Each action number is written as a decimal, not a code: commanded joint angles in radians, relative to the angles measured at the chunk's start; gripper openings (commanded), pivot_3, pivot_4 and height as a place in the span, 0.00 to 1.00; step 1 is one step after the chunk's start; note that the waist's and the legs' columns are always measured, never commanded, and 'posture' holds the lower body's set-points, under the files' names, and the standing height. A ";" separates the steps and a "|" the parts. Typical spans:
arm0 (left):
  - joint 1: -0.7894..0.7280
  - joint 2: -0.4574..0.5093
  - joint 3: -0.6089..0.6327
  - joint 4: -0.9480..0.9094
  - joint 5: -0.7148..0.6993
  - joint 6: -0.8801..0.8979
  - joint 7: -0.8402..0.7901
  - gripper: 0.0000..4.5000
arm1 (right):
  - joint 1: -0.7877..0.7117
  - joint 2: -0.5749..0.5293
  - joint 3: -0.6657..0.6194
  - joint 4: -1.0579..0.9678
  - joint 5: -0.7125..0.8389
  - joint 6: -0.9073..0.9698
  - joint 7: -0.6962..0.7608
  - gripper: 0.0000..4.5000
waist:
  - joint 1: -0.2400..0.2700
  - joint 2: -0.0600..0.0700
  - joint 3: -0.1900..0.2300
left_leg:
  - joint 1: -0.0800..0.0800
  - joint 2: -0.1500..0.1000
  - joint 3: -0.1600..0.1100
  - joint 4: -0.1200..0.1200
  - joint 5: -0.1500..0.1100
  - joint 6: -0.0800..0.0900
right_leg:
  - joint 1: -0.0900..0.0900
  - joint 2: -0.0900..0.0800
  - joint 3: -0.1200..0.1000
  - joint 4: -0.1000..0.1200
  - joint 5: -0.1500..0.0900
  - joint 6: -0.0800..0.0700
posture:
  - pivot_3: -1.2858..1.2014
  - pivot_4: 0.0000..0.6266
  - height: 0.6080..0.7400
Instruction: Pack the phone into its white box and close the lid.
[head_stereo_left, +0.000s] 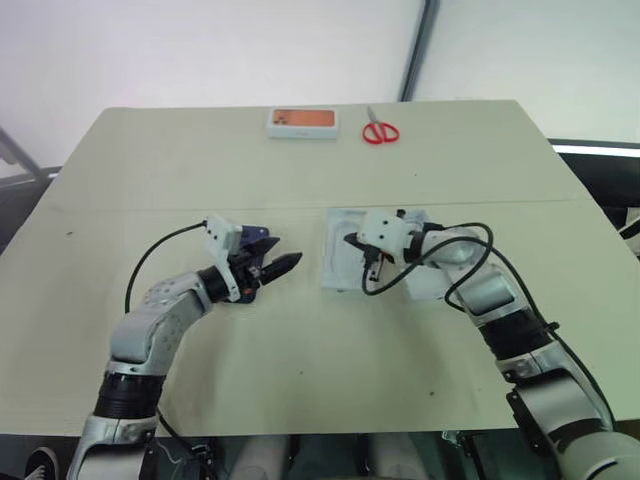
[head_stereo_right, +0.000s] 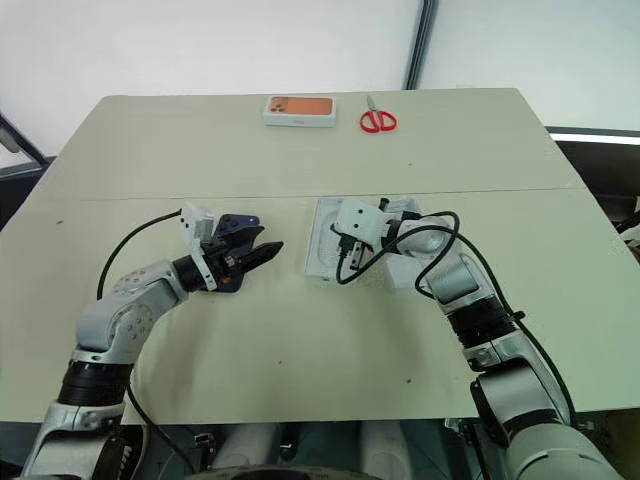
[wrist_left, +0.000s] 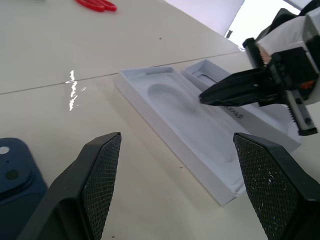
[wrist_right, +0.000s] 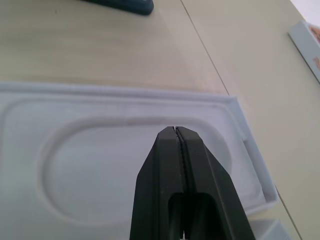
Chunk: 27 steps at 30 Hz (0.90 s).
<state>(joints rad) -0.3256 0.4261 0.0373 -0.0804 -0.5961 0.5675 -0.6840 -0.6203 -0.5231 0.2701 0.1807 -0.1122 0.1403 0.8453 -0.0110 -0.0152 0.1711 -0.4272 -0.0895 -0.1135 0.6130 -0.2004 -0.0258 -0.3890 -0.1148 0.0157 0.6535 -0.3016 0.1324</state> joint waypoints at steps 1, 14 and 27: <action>-0.039 0.010 0.004 0.024 0.038 -0.018 -0.002 0.84 | 0.053 -0.049 -0.073 -0.080 0.048 -0.001 0.014 0.00 | 0.000 0.000 0.000 | 0.000 0.000 0.000 0.000 0.000 0.000 | 0.000 0.000 0.000 0.000 0.000 0.000 | 0.52 0.24 1.00; -0.114 -0.054 -0.116 0.209 0.267 -0.127 0.040 0.01 | 0.241 -0.130 -0.147 -0.314 0.103 0.128 0.008 0.00 | 0.000 0.000 0.000 | 0.000 0.000 0.000 0.000 0.000 0.000 | 0.000 0.000 0.000 0.001 0.000 0.000 | 0.52 0.24 1.00; -0.183 -0.149 -0.248 0.256 0.377 -0.061 0.034 0.01 | 0.243 -0.145 -0.053 -0.234 -0.037 0.056 -0.046 0.00 | 0.002 0.000 0.000 | 0.000 0.000 0.000 0.001 0.000 0.000 | 0.001 0.000 0.000 0.001 0.000 0.000 | 0.52 0.24 1.00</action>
<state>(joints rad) -0.5117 0.2839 -0.1749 0.1844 -0.2398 0.4947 -0.6361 -0.3741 -0.6534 0.2260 -0.0556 -0.1396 0.2041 0.8054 -0.0085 -0.0153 0.1706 -0.4268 -0.0899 -0.1134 0.6144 -0.2003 -0.0257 -0.3878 -0.1152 0.0154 0.6550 -0.3015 0.1329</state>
